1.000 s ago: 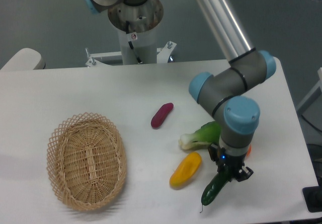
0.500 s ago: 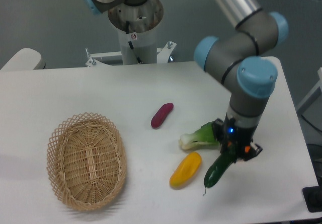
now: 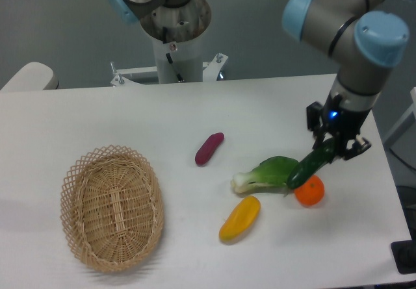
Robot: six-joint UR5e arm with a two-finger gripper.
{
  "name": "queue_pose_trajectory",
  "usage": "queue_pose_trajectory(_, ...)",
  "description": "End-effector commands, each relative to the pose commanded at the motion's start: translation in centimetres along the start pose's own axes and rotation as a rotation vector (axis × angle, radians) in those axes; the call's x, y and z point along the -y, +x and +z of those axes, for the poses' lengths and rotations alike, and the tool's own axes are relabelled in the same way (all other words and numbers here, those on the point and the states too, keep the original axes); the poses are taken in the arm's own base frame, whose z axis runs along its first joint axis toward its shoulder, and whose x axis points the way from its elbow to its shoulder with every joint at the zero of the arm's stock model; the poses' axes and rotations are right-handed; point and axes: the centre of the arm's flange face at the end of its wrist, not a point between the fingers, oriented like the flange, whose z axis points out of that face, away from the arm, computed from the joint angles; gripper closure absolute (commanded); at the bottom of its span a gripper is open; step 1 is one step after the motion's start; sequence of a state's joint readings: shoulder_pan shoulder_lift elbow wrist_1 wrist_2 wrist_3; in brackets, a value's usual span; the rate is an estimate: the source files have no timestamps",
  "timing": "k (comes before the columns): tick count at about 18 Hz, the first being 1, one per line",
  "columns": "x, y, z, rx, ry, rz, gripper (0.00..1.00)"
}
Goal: Pick up the cucumber from the table
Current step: 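Lift the held cucumber up off the table toward the orange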
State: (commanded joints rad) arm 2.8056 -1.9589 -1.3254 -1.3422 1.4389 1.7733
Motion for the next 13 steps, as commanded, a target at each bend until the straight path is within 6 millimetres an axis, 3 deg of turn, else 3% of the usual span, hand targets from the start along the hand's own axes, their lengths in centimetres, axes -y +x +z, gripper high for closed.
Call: queue_pose_trajectory(13, -0.13, 0.16, -0.42, 0.007, -0.003, -0.004, 0.71)
